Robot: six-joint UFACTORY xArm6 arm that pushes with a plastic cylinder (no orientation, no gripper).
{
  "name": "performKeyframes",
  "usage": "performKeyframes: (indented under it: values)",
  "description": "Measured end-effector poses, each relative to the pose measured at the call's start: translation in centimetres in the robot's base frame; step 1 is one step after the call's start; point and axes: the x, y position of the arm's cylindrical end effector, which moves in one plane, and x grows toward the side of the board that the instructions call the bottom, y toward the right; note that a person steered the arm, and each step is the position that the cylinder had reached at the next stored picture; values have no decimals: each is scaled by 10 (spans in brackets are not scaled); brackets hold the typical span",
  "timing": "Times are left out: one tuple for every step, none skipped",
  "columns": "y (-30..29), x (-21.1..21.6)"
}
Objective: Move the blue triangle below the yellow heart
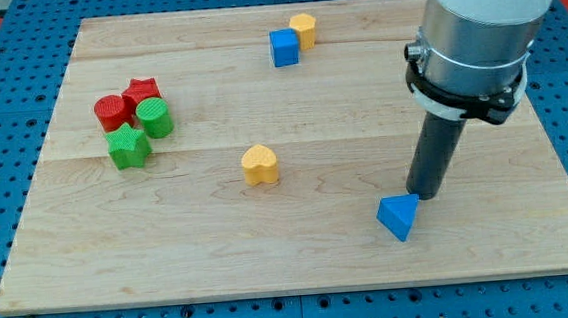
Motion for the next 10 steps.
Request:
performKeyframes:
  values:
    - [-48, 46]
    - [-86, 77]
    - [-49, 78]
    - [-26, 90]
    - [-40, 89]
    - [-84, 90]
    - [-133, 89]
    - [-198, 89]
    - [-214, 72]
    - [-180, 55]
